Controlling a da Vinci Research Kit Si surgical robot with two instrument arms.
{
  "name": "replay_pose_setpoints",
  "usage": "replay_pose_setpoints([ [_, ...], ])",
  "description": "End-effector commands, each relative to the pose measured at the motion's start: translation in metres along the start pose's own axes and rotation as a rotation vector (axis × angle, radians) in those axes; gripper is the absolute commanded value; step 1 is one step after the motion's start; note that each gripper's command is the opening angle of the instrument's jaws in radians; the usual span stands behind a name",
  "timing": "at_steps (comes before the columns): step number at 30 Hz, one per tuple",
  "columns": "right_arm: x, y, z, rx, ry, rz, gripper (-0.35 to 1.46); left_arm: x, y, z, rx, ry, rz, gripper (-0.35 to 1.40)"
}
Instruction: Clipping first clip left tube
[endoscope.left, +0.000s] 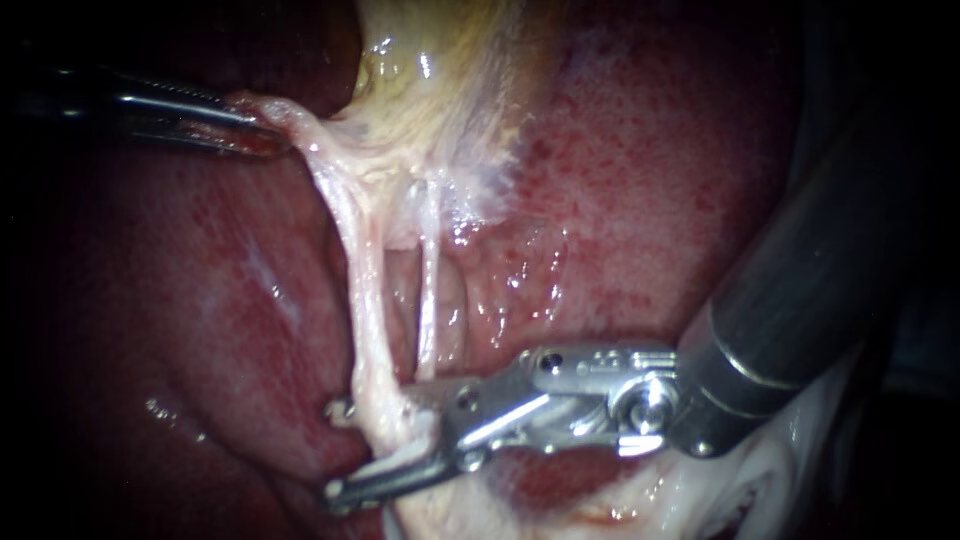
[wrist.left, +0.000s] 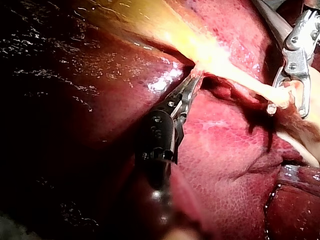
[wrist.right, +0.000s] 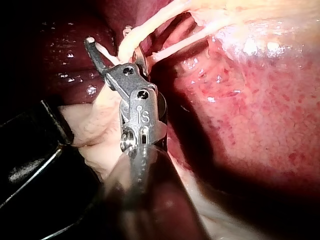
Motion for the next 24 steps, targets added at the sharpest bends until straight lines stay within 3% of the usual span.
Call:
replay_pose_setpoints([
  [1,0.0,0.0002,-0.0001,-0.001,0.0,0.0,0.44,0.0,0.0,0.0,0.0,0.0,0.0,-0.35],
  [5,-0.0002,0.0007,-0.0005,0.0,-0.001,0.0,0.36,0.0,0.0,0.0,0.0,0.0,0.0,-0.35],
  [11,-0.0006,0.0014,-0.0014,0.003,-0.002,0.017,0.09,0.0,0.0,0.0,0.0,0.0,0.0,-0.35],
  [21,-0.0008,0.0015,-0.0018,0.018,-0.008,0.102,-0.32,0.0001,0.0,0.0001,0.0,0.0,0.0,-0.35],
  [24,-0.0009,0.0015,-0.0019,0.022,-0.009,0.13,-0.35,0.0001,0.0,0.0002,0.0,0.0,0.0,-0.35],
])
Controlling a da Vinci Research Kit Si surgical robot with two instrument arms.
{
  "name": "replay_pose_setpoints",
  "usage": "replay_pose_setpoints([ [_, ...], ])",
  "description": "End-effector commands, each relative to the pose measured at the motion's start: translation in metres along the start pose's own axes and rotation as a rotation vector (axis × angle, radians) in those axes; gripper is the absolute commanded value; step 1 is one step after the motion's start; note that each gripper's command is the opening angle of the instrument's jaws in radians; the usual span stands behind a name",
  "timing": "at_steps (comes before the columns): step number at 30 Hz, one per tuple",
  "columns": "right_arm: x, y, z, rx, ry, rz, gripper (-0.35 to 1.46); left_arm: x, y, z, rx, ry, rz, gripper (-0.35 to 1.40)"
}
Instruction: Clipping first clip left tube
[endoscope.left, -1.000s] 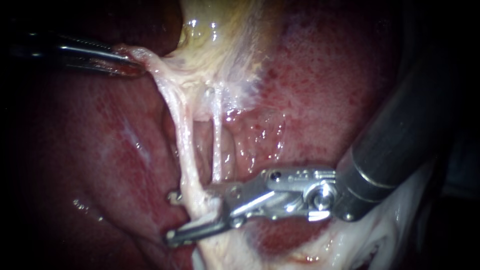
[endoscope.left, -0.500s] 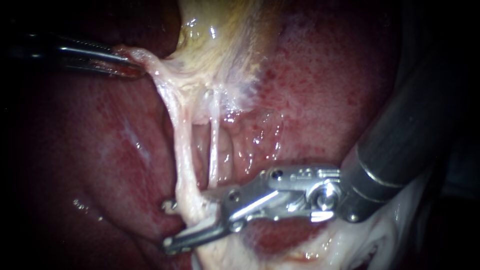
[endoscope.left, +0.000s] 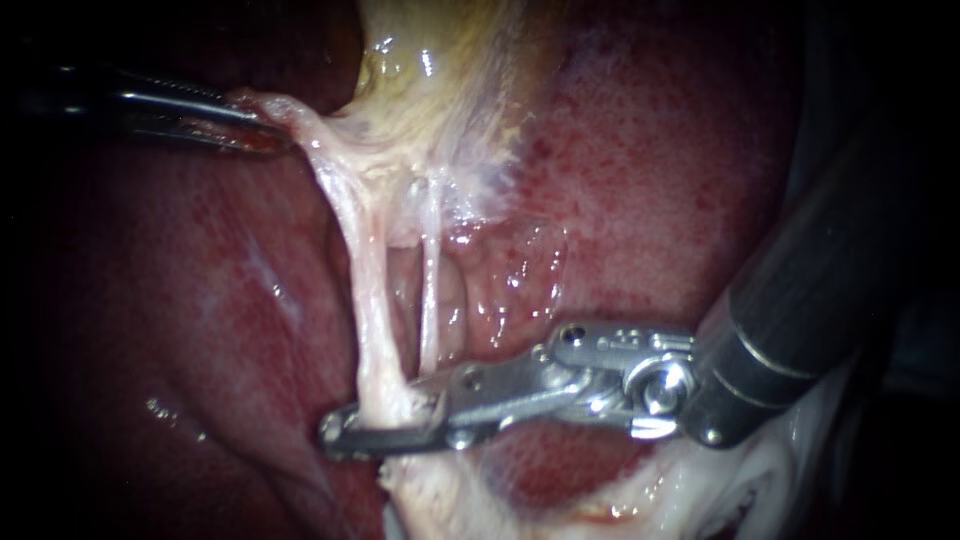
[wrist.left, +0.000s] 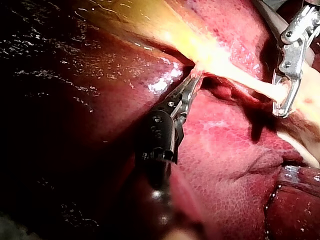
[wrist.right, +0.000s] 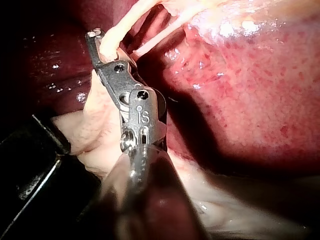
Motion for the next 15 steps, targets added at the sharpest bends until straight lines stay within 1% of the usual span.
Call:
replay_pose_setpoints([
  [1,0.0,0.0,0.0,0.005,-0.002,0.004,-0.35,0.0,0.0,0.0001,0.003,0.0,0.0,-0.35],
  [5,-0.0002,-0.0002,-0.0004,-0.006,0.004,0.003,-0.35,0.0,-0.0001,0.0001,0.003,0.0,0.0,-0.35],
  [8,-0.0003,-0.0003,-0.0005,-0.011,-0.007,0.004,-0.35,0.0,-0.0001,0.0001,0.003,0.0,0.0,-0.35],
  [15,-0.0005,0.0,-0.0005,-0.012,-0.007,0.003,-0.35,0.0,-0.0002,0.0002,0.003,0.001,0.0,-0.35],
])
